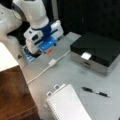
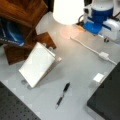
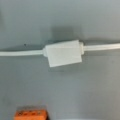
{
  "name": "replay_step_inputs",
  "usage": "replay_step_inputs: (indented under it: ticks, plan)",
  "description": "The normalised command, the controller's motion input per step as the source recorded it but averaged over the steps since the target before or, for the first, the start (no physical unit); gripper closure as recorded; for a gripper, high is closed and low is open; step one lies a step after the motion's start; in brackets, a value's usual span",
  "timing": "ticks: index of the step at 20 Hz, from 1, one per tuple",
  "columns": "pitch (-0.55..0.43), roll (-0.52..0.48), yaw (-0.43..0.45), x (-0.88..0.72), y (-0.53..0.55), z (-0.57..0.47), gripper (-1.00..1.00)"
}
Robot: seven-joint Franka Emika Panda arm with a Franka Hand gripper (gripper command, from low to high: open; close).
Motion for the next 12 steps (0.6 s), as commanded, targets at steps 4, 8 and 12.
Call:
replay_step_inputs:
  ticks: [4, 8, 12]
  plan:
    - [0.364, 0.031, 0.129, 0.42, -0.16, 0.36, -1.00]
    - [0.258, 0.279, 0.128, 0.35, -0.16, 0.20, -1.00]
    - [0.138, 0.536, 0.106, 0.41, -0.16, 0.20, -1.00]
